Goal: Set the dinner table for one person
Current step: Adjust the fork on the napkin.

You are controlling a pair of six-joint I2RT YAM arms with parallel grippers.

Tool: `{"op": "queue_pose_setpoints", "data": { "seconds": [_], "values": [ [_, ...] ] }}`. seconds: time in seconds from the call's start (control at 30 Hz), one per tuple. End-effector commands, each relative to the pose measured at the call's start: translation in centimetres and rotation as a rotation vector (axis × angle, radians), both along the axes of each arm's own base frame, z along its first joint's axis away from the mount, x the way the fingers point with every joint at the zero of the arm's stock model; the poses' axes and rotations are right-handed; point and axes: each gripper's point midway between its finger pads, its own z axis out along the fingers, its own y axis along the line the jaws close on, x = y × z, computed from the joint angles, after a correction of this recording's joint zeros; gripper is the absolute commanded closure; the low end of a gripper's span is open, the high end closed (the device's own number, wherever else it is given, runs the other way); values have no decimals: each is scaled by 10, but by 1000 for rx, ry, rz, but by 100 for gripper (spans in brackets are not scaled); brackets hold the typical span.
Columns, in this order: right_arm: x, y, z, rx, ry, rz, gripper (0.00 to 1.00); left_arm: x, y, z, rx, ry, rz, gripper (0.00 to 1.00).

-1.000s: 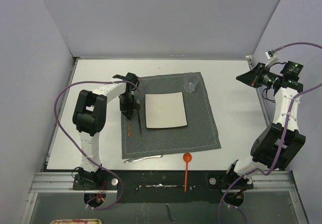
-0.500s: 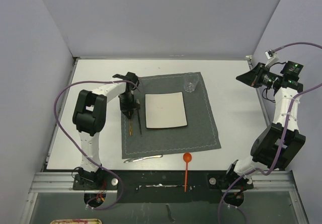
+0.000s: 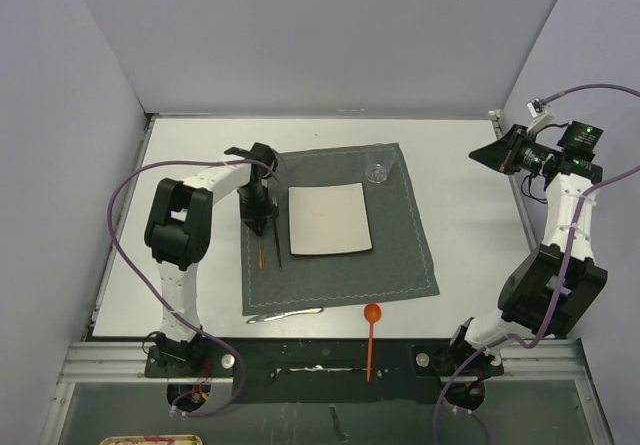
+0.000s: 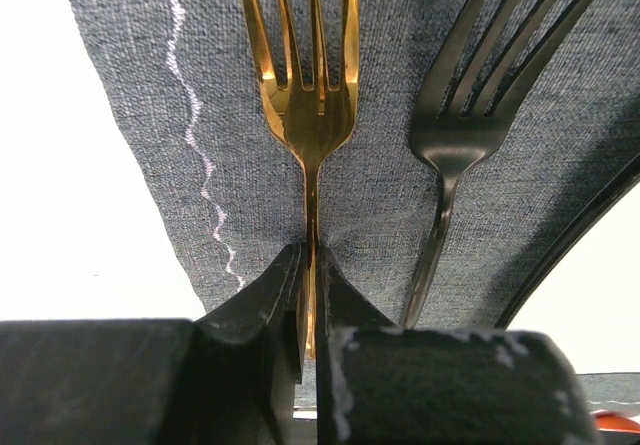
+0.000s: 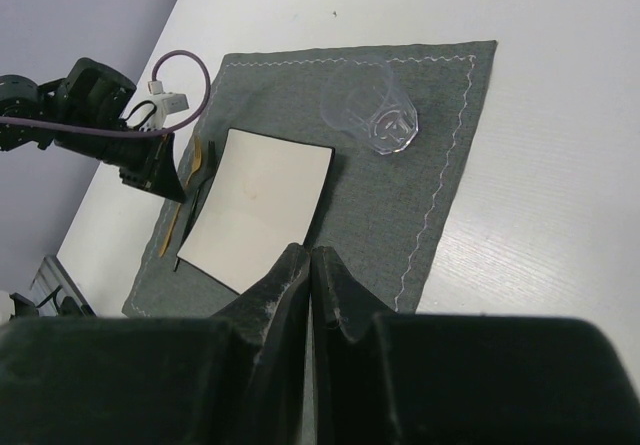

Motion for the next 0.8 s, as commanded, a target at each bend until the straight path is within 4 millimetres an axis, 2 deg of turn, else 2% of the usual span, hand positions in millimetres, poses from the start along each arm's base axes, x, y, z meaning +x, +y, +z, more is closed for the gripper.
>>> {"op": "queue_pose_setpoints", "data": {
  "seconds": [0.0,0.53,0.77],
  "values": [
    [-5,8,17,-8,-60,28,96,4,-9,13,-39,-46,-26,100],
    [-5,8,18,-3,-59,29,96,1,-10,11,-53,-23,-32,100],
    [-6,8,18,-3,-61,30,96,2,-10,16,-65,-30,-27,94]
  ]
}}
